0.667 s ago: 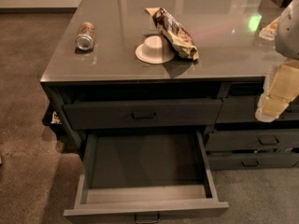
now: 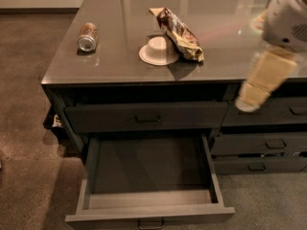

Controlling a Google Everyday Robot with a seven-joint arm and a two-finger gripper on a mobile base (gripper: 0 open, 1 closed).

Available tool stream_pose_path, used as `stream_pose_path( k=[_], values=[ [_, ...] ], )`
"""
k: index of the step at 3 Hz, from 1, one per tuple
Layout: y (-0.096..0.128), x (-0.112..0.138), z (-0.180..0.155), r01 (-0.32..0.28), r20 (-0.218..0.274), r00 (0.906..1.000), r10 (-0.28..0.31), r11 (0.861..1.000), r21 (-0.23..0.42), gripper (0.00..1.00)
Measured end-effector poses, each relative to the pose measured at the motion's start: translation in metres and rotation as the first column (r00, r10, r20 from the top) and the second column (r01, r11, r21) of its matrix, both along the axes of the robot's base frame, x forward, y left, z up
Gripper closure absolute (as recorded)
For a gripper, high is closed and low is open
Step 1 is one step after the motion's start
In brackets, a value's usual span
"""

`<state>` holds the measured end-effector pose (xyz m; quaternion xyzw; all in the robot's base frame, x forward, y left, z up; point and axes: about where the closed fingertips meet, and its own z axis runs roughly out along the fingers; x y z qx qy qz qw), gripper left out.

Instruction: Place orange can into middle drawer

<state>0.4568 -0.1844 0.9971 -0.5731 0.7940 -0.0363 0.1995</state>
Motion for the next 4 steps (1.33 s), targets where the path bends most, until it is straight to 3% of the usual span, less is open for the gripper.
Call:
stream_pose_path(
  k=[1, 2, 3, 4],
  values=[
    [0.069, 0.036, 0.009, 0.024, -0.021, 0.9996, -0.020, 0.982, 0.185, 0.00],
    [0.149, 0.065, 0.022, 0.053, -0.039, 0.9983, -0.042, 0.945, 0.324, 0.00],
    [0.154, 0.065, 0.025, 0.118, -0.070, 0.9925, -0.100, 0.929, 0.349, 0.00],
    [0.154, 0.065, 0.025, 0.119, -0.070, 0.9925, -0.101, 0.929, 0.349, 0.00]
  ],
)
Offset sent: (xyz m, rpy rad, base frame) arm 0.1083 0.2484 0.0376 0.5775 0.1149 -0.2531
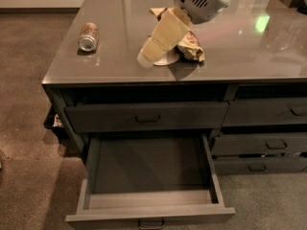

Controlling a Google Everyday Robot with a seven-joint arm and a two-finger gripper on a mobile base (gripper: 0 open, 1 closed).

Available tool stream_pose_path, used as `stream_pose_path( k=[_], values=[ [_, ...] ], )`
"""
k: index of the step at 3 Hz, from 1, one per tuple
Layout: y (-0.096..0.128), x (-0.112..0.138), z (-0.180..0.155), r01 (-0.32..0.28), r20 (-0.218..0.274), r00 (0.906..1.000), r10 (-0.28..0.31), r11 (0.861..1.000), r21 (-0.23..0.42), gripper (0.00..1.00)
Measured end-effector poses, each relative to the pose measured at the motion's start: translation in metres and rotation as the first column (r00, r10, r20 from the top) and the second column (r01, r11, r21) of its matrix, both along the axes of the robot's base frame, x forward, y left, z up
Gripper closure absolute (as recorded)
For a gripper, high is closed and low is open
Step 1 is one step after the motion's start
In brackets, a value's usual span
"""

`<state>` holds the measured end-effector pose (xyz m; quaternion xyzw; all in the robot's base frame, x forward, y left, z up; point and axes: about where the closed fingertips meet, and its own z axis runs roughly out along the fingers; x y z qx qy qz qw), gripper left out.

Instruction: Place orange can into middle drawer

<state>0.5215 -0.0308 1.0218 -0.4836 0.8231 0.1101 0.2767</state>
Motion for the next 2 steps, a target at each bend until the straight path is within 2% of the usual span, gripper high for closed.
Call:
stream_pose_path(
  k=[1, 2],
  values=[
    [-0.003, 0.008, -0.001, 0.075, 0.021, 0.9968, -0.077, 0.996, 0.051, 0.00],
    [0.015, 0.048, 0.004, 0.196, 0.057, 0.9767, -0.207, 0.968, 0.155, 0.00]
  ],
)
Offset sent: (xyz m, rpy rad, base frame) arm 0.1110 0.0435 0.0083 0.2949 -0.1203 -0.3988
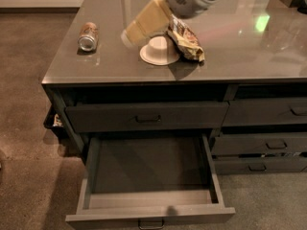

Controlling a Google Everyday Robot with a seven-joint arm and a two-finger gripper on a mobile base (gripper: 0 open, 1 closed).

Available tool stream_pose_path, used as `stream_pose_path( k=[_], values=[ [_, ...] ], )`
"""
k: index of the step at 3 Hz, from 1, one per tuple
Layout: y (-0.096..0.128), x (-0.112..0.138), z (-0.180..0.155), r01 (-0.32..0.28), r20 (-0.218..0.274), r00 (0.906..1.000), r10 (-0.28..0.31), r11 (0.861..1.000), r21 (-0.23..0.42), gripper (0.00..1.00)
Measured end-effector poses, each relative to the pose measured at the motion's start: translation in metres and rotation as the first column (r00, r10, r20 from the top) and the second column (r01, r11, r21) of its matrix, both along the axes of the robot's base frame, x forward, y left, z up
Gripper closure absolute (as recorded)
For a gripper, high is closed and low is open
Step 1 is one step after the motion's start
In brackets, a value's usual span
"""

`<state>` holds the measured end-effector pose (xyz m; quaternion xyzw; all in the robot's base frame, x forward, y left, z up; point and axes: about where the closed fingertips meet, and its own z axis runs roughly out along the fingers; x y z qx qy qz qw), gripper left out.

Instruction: Place orange can into middle drawer

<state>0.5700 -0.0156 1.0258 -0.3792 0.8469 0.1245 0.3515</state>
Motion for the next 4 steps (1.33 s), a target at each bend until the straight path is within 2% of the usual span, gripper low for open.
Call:
stream_pose_path(
  k=[1, 2, 3, 4],
  values=[
    [0.036, 0.057, 0.002, 0.075, 0.010, 0.9971, -0.076, 0.995, 0.067, 0.00],
    [0.090, 0.112, -0.002, 0.093, -0.004, 0.9957, -0.093, 0.992, 0.083, 0.00],
    [0.157, 0.156, -0.039, 0.102, -0.067, 0.9930, -0.097, 0.992, 0.073, 0.00],
    [0.156, 0.156, -0.039, 0.103, -0.067, 0.9929, -0.098, 0.992, 0.073, 0.00]
  ],
)
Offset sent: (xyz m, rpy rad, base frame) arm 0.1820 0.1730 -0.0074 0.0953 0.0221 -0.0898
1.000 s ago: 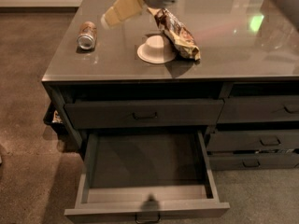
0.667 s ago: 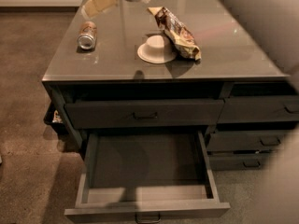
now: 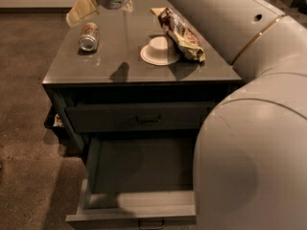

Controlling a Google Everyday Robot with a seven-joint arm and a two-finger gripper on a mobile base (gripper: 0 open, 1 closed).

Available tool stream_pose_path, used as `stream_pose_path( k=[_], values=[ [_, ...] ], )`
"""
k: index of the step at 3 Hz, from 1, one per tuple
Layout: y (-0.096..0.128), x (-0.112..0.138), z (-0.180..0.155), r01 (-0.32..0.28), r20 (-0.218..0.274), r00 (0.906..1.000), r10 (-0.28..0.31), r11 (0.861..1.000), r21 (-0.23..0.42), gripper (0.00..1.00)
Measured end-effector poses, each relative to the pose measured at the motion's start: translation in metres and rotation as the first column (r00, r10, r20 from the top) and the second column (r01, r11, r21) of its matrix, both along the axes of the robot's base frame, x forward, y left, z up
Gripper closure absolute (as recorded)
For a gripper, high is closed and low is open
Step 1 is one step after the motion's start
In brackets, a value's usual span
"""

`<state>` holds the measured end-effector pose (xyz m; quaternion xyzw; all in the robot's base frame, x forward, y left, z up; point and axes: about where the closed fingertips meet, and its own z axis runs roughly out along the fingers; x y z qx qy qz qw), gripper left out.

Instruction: Place orange can into middle drawer

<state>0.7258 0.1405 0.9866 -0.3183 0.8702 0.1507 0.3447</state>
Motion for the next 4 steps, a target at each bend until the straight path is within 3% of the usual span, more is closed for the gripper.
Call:
stream_pose_path(
  k=[1, 2, 4],
  values=[
    [0.005, 0.005, -0.011, 0.040, -0.020, 0.9990, -0.040, 0.999, 0.020, 0.00],
    [0.019, 0.026, -0.031, 0.127, -0.058, 0.9904, -0.125, 0.991, 0.035, 0.00],
    [0.049, 0.081, -0.078, 0.288, -0.130, 0.9494, -0.286, 0.958, -0.001, 0.00]
  ],
)
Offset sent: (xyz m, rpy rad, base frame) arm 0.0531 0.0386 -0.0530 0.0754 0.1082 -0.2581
